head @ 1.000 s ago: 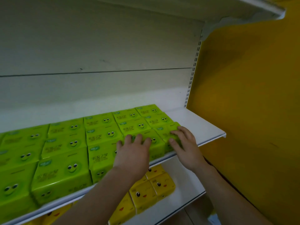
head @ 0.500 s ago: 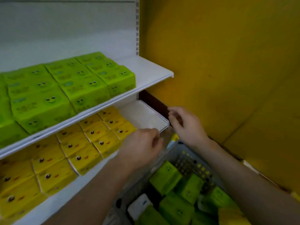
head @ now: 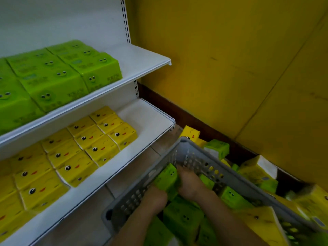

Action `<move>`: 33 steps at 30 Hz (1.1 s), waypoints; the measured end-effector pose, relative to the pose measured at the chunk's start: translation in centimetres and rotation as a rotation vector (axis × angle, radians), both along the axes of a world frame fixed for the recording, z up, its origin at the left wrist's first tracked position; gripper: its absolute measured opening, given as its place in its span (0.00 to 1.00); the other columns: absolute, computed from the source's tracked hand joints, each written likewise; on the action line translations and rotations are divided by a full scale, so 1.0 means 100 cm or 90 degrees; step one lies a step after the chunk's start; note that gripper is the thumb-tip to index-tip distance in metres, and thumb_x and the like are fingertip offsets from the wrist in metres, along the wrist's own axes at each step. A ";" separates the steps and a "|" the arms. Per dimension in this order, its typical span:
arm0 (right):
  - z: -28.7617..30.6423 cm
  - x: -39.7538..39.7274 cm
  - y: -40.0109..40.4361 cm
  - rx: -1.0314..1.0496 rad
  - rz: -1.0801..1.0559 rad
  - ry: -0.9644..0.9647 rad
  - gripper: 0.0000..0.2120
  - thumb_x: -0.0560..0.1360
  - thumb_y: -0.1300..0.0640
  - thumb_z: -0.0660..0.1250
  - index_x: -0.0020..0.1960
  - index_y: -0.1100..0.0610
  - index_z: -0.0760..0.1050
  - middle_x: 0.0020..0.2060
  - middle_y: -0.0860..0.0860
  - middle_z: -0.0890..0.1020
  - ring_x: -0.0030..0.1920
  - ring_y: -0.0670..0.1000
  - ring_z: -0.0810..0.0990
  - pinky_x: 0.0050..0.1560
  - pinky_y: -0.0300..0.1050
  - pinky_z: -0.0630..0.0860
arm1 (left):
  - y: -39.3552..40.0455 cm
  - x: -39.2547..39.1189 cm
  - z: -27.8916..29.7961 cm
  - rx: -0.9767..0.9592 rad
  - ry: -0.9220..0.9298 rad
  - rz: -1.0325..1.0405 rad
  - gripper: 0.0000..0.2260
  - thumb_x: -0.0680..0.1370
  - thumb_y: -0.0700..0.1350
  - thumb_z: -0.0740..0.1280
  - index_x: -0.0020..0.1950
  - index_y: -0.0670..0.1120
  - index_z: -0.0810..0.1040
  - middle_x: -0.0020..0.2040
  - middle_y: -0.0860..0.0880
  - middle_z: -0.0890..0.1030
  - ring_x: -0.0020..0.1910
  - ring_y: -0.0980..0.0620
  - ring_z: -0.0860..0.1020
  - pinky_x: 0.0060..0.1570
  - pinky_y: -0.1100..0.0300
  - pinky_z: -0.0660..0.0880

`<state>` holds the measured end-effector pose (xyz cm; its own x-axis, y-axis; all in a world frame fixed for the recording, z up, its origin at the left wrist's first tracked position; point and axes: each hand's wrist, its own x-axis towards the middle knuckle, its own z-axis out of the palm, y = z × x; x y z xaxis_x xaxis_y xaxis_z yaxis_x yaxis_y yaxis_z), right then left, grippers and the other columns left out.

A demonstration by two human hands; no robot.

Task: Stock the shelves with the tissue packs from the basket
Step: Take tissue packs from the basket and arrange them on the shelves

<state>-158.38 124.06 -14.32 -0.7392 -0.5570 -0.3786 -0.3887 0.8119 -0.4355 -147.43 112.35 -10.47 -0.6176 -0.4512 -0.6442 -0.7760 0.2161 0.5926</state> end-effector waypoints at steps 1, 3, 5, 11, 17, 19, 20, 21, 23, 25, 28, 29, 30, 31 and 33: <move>0.001 -0.003 0.003 -0.013 -0.005 0.027 0.33 0.70 0.54 0.70 0.74 0.51 0.65 0.67 0.58 0.72 0.67 0.61 0.70 0.66 0.51 0.71 | -0.001 -0.001 -0.002 0.028 0.009 0.018 0.21 0.79 0.43 0.61 0.73 0.45 0.68 0.69 0.41 0.74 0.66 0.42 0.74 0.63 0.58 0.71; 0.012 -0.007 0.013 -0.052 -0.018 0.004 0.24 0.69 0.46 0.73 0.64 0.49 0.76 0.61 0.55 0.74 0.63 0.58 0.72 0.62 0.48 0.72 | -0.002 0.004 -0.002 0.049 0.051 0.054 0.21 0.74 0.42 0.64 0.67 0.48 0.72 0.62 0.43 0.79 0.60 0.43 0.77 0.60 0.54 0.74; 0.025 -0.008 0.024 -0.151 -0.082 -0.092 0.15 0.69 0.44 0.75 0.51 0.49 0.76 0.52 0.50 0.74 0.55 0.54 0.73 0.53 0.45 0.72 | -0.002 0.009 0.001 0.083 0.078 0.104 0.17 0.71 0.39 0.65 0.59 0.49 0.74 0.52 0.46 0.81 0.52 0.44 0.78 0.49 0.56 0.76; 0.072 -0.010 0.043 -0.326 -0.231 -0.160 0.18 0.74 0.43 0.70 0.48 0.56 0.70 0.42 0.49 0.72 0.44 0.47 0.72 0.44 0.41 0.69 | -0.004 0.007 0.029 0.186 0.255 0.148 0.11 0.68 0.37 0.66 0.48 0.45 0.83 0.41 0.45 0.85 0.41 0.51 0.81 0.47 0.54 0.77; 0.117 0.007 0.038 -0.508 -0.312 -0.142 0.11 0.77 0.42 0.65 0.51 0.47 0.80 0.47 0.48 0.84 0.54 0.50 0.81 0.55 0.48 0.77 | 0.001 0.018 0.083 0.169 0.390 0.156 0.11 0.77 0.42 0.69 0.58 0.53 0.80 0.51 0.57 0.84 0.49 0.61 0.82 0.48 0.66 0.78; 0.134 0.015 0.028 -0.542 -0.309 -0.148 0.15 0.77 0.41 0.66 0.51 0.52 0.81 0.46 0.52 0.84 0.52 0.53 0.82 0.54 0.49 0.78 | -0.001 0.025 0.097 0.241 0.395 0.154 0.12 0.78 0.46 0.69 0.59 0.59 0.77 0.53 0.58 0.83 0.51 0.57 0.83 0.49 0.58 0.81; 0.145 0.019 0.022 -0.553 -0.299 -0.157 0.17 0.76 0.41 0.66 0.52 0.54 0.80 0.46 0.55 0.84 0.50 0.53 0.82 0.51 0.48 0.79 | -0.005 0.028 0.105 0.273 0.397 0.170 0.11 0.78 0.48 0.69 0.59 0.60 0.77 0.54 0.55 0.83 0.51 0.52 0.83 0.49 0.51 0.82; 0.154 0.022 0.015 -0.555 -0.287 -0.181 0.19 0.76 0.42 0.67 0.52 0.58 0.79 0.45 0.58 0.83 0.47 0.53 0.83 0.45 0.46 0.80 | -0.011 0.029 0.113 0.286 0.412 0.203 0.11 0.78 0.48 0.70 0.58 0.60 0.77 0.55 0.51 0.82 0.51 0.47 0.84 0.48 0.47 0.82; 0.171 0.028 0.002 -0.564 -0.244 -0.264 0.20 0.75 0.44 0.69 0.50 0.63 0.77 0.43 0.60 0.82 0.40 0.51 0.83 0.37 0.48 0.80 | -0.032 0.031 0.132 0.248 0.472 0.294 0.12 0.76 0.48 0.71 0.58 0.56 0.77 0.55 0.46 0.82 0.48 0.48 0.84 0.41 0.54 0.83; 0.185 0.029 -0.014 -0.518 -0.143 -0.264 0.23 0.69 0.40 0.73 0.46 0.61 0.77 0.42 0.60 0.82 0.41 0.52 0.82 0.42 0.54 0.79 | -0.058 0.032 0.157 0.149 0.501 0.357 0.16 0.75 0.50 0.73 0.61 0.53 0.74 0.55 0.47 0.81 0.47 0.52 0.83 0.38 0.61 0.80; 0.217 0.035 -0.048 -0.525 -0.015 -0.223 0.16 0.68 0.42 0.75 0.48 0.50 0.78 0.45 0.46 0.83 0.48 0.49 0.82 0.47 0.48 0.79 | -0.093 0.040 0.199 0.060 0.525 0.381 0.15 0.73 0.52 0.74 0.55 0.50 0.75 0.52 0.48 0.82 0.47 0.53 0.82 0.42 0.59 0.78; 0.228 0.039 -0.063 -0.551 0.018 -0.214 0.14 0.70 0.44 0.75 0.53 0.45 0.77 0.51 0.42 0.82 0.52 0.45 0.82 0.50 0.44 0.79 | -0.104 0.046 0.213 0.043 0.536 0.370 0.13 0.73 0.51 0.74 0.52 0.48 0.76 0.49 0.47 0.83 0.45 0.54 0.81 0.42 0.60 0.78; 0.245 0.046 -0.077 -0.578 0.050 -0.204 0.17 0.72 0.47 0.74 0.58 0.40 0.74 0.55 0.37 0.80 0.56 0.41 0.80 0.53 0.40 0.79 | -0.115 0.053 0.228 0.036 0.539 0.342 0.12 0.73 0.51 0.74 0.51 0.46 0.77 0.46 0.47 0.83 0.43 0.54 0.81 0.43 0.59 0.77; 0.260 0.052 -0.091 -0.607 0.082 -0.197 0.23 0.73 0.49 0.73 0.64 0.37 0.70 0.59 0.33 0.76 0.59 0.37 0.77 0.54 0.36 0.77 | -0.126 0.062 0.241 0.030 0.532 0.305 0.12 0.73 0.51 0.73 0.50 0.45 0.79 0.44 0.46 0.84 0.43 0.52 0.81 0.44 0.56 0.77; 0.286 0.066 -0.119 -0.615 0.150 -0.200 0.28 0.72 0.49 0.72 0.69 0.39 0.67 0.62 0.31 0.74 0.61 0.33 0.74 0.56 0.33 0.75 | -0.150 0.082 0.264 -0.007 0.509 0.232 0.13 0.73 0.53 0.73 0.50 0.46 0.81 0.44 0.46 0.85 0.44 0.51 0.81 0.47 0.53 0.75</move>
